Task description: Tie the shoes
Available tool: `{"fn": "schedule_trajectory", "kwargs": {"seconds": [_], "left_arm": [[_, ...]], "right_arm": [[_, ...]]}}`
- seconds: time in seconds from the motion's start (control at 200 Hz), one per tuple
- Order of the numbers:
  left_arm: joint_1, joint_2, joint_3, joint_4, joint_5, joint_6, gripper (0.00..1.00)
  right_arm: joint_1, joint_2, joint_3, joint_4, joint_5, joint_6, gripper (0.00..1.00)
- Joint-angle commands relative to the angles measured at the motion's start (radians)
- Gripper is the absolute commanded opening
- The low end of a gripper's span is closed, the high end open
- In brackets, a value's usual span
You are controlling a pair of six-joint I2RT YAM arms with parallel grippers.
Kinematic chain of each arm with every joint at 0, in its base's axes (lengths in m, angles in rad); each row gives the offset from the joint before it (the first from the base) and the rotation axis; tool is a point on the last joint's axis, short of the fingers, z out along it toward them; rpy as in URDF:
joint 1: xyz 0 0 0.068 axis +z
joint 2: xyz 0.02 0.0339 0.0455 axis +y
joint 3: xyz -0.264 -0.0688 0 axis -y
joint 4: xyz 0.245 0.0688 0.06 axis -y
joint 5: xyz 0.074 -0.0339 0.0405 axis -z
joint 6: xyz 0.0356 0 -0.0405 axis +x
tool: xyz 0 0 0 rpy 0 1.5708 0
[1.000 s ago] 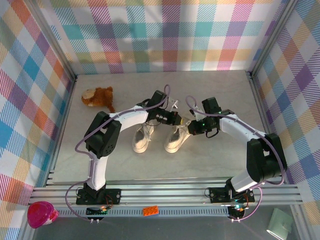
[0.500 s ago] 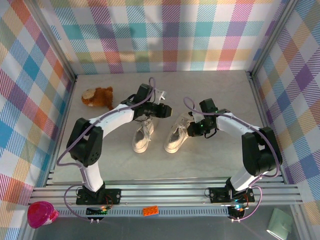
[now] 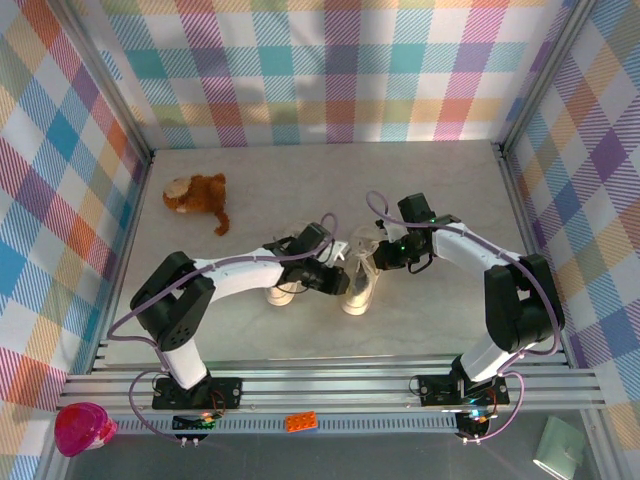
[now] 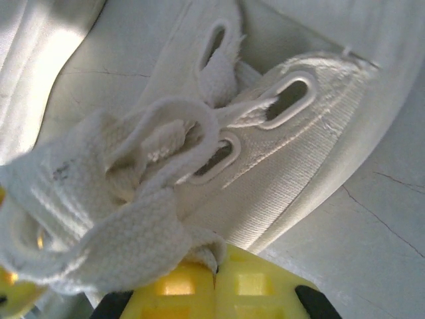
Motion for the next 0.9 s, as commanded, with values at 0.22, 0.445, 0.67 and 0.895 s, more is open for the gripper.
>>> {"fn": "schedule_trajectory", "kwargs": {"seconds": [0.22, 0.445, 0.67, 0.895], "left_arm": [[-0.010, -0.082, 0.025, -0.042, -0.070, -0.012, 0.28], [0.121, -0.160, 0.073, -0.138, -0.001, 0.053, 0.34], [0.228, -0.020, 0.242, -0.109, 0.134, 0.079, 0.39], [0.229, 0.190, 0.420, -0.064, 0.276, 0.047, 0.41]], "right_arm": [[0.008, -0.047, 0.015, -0.050, 0.008, -0.105, 0.00], [0.025, -0.044, 0.025, -0.044, 0.020, -0.177, 0.00], [0.064, -0.044, 0.000, -0.002, 0.069, -0.200, 0.00], [0.074, -0.040, -0.014, 0.043, 0.098, -0.189, 0.00]]}}
